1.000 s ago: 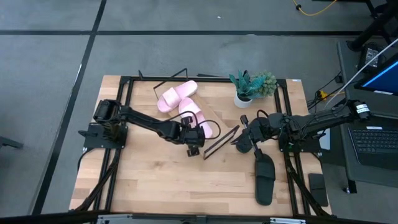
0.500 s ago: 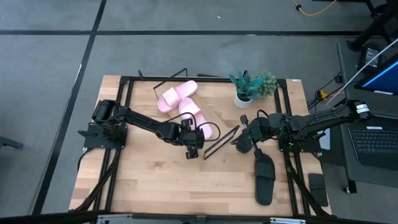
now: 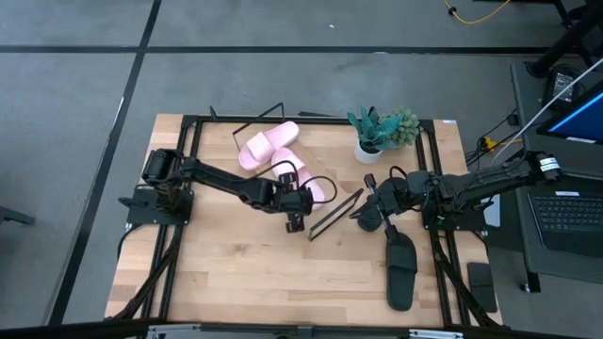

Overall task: Pick and place slides into the shelf
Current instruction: Put the pink slides on the shelf, then adjust the right pink slides on the shelf

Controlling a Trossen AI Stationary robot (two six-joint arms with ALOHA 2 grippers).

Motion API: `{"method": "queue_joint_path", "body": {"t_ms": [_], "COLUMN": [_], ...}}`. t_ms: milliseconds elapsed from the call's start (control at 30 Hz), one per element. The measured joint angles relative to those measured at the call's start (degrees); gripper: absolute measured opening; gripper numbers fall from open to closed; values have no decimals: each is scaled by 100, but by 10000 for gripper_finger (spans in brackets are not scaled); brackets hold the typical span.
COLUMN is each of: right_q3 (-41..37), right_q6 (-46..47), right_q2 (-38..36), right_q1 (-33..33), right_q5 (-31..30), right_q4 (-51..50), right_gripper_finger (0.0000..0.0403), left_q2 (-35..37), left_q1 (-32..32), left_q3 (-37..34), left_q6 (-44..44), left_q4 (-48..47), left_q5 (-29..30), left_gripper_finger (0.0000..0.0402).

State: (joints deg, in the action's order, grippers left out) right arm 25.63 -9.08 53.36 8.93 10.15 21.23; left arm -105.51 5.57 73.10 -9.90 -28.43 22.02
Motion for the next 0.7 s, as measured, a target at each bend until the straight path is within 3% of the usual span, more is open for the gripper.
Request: {"method": "queue_joint_path", "body": {"t_ms": [333, 567, 700], "right_q3": [0, 2, 4], "right_q6": [120, 136, 133], "right_q2": [0, 0, 2], "right_q1": [0, -1, -2], "right_q5": [0, -2, -2], "right_q4": [9, 3, -17], "right_gripper_finger": [21, 21, 21], "left_q2": [1, 221, 511], "left_q1": [-160, -78, -82], "left_q3": [2, 7, 7], "left_q6": [473, 966, 909], "left_q4": [336, 158, -227], "left_q5": [25, 811, 938], "left_gripper_finger": [0, 0, 0]}}
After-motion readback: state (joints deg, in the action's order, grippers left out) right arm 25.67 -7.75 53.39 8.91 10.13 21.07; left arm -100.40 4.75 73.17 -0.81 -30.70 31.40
